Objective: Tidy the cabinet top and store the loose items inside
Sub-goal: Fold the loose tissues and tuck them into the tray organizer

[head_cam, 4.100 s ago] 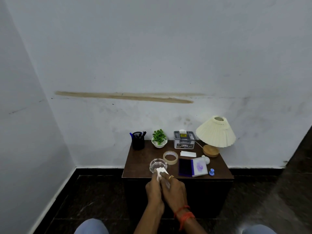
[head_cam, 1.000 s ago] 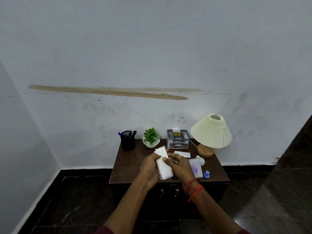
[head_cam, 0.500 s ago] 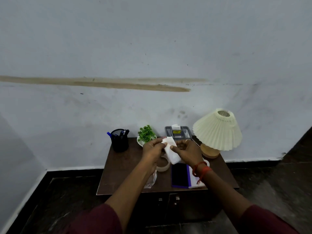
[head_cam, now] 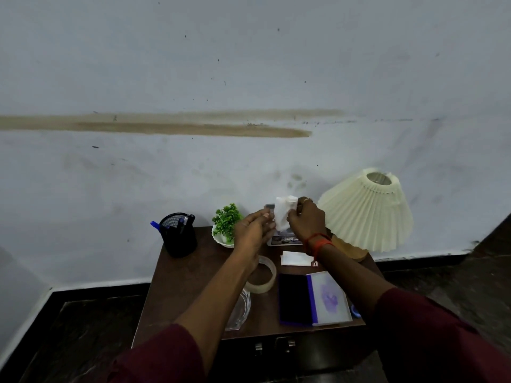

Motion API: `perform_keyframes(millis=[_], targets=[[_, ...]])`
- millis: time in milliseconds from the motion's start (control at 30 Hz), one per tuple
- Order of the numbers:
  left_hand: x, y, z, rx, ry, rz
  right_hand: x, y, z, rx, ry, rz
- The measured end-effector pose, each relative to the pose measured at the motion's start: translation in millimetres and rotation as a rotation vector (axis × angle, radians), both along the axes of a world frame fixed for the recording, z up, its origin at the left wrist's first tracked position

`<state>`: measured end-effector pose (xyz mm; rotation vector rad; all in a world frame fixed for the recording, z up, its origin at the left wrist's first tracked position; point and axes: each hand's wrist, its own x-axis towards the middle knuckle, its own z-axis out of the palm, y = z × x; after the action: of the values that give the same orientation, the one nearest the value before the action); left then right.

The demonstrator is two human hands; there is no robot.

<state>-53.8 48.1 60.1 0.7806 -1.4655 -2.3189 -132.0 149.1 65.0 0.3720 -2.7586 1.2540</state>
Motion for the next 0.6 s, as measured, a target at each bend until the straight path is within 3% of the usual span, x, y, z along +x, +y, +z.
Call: perform_keyframes(millis=[600], targets=[[-44.0,-8.3,-22.0,-0.002,-0.069,-0.134,-33.2,-31.1,-34.3,-0.025,0.073,-0.183]])
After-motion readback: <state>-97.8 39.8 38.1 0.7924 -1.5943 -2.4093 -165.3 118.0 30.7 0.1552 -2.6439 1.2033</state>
